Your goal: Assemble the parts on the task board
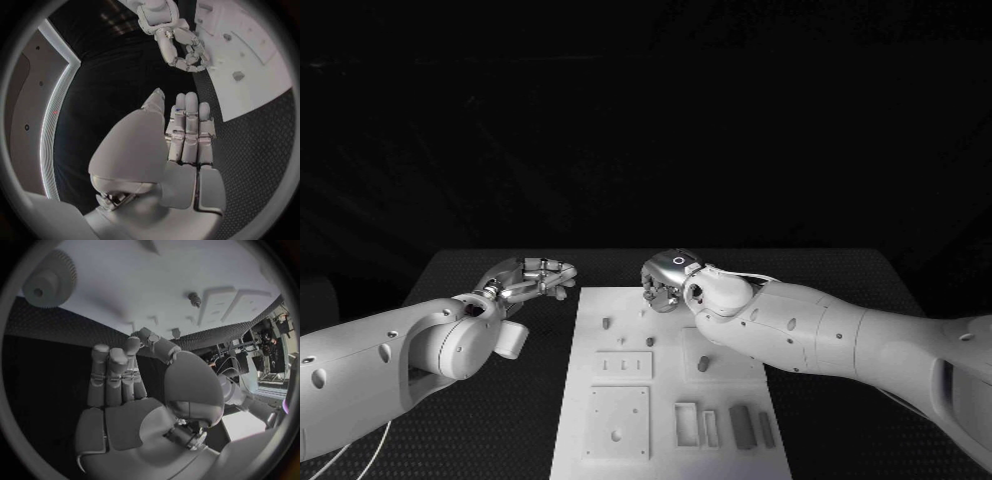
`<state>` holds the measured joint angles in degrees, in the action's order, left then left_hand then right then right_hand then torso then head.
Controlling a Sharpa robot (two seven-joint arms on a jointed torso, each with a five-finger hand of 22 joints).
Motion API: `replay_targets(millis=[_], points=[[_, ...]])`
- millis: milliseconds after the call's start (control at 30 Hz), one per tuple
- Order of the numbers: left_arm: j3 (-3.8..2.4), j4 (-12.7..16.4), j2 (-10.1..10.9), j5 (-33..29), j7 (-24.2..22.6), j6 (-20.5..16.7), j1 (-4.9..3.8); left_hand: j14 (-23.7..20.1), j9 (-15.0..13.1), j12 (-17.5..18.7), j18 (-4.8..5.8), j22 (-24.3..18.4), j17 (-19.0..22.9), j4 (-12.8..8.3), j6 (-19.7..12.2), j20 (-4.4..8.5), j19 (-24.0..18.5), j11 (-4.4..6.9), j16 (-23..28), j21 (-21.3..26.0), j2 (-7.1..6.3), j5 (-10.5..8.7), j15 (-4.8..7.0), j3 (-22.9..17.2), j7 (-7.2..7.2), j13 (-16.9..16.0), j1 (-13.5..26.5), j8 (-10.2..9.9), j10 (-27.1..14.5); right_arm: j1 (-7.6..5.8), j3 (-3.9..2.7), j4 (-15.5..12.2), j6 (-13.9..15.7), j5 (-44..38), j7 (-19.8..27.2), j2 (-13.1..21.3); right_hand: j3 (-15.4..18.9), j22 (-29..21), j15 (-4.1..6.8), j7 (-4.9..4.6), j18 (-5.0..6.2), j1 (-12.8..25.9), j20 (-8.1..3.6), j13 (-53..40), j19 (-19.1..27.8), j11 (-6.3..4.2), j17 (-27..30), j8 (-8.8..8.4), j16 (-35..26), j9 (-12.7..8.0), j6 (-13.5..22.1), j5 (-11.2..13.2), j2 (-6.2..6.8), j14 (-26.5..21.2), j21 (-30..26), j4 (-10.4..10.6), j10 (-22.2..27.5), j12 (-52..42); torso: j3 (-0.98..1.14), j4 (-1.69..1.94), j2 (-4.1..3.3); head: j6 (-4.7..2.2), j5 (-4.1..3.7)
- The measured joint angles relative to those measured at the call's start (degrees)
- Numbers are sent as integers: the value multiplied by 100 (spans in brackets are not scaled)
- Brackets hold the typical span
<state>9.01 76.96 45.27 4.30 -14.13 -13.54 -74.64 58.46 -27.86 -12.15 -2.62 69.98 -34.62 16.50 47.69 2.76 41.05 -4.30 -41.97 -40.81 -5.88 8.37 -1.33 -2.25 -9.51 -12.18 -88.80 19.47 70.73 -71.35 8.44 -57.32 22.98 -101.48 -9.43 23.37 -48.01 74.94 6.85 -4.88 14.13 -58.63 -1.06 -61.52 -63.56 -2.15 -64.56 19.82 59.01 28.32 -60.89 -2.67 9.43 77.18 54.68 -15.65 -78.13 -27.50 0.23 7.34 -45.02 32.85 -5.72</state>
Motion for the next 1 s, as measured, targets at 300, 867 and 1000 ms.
replay_targets(millis=[300, 867, 1000], points=[[0, 17, -2, 0, 0, 1, 0, 0, -1, 20, 1, -5, 0, 0, 0, 0, 0, 0, 0, 0, 0, 0, 0, 0, 0, -5, 0, 0, 0, 4, 0, 112, 4, -53, -7, -79, -16, -1, -1, 0, 1, 0, 1, 0, 1, 0, 1, 0, 0, 0, 0, 0, 0, 0, 0, 16, 0, 0, -2, 3, -7, 23, 18], [-3, 43, 0, 0, 0, 1, -1, 0, -6, 20, 2, -9, 0, 0, 0, -1, 0, 0, 0, 0, 0, 0, 0, 0, 0, -9, 0, 0, 0, 31, 2, 225, -19, -75, 6, -180, -16, 1, 18, 0, 3, 0, 3, 1, 2, 0, 2, 0, 1, 0, 0, 1, 1, -24, 23, 16, 0, 0, -2, 2, -13, 97, 44], [-3, 46, 1, 0, 0, 1, -1, 0, -6, 20, 2, -9, 0, 0, 0, -1, 0, 0, 0, 0, 0, 0, 0, 0, 0, -9, 0, 0, 0, 32, 2, 232, -33, -76, 7, -191, -15, 1, 18, 0, 3, 0, 3, 2, 2, 0, 2, 0, 1, 0, 0, 1, 1, -24, 23, 16, 0, 0, -3, -3, -10, 115, 51]])
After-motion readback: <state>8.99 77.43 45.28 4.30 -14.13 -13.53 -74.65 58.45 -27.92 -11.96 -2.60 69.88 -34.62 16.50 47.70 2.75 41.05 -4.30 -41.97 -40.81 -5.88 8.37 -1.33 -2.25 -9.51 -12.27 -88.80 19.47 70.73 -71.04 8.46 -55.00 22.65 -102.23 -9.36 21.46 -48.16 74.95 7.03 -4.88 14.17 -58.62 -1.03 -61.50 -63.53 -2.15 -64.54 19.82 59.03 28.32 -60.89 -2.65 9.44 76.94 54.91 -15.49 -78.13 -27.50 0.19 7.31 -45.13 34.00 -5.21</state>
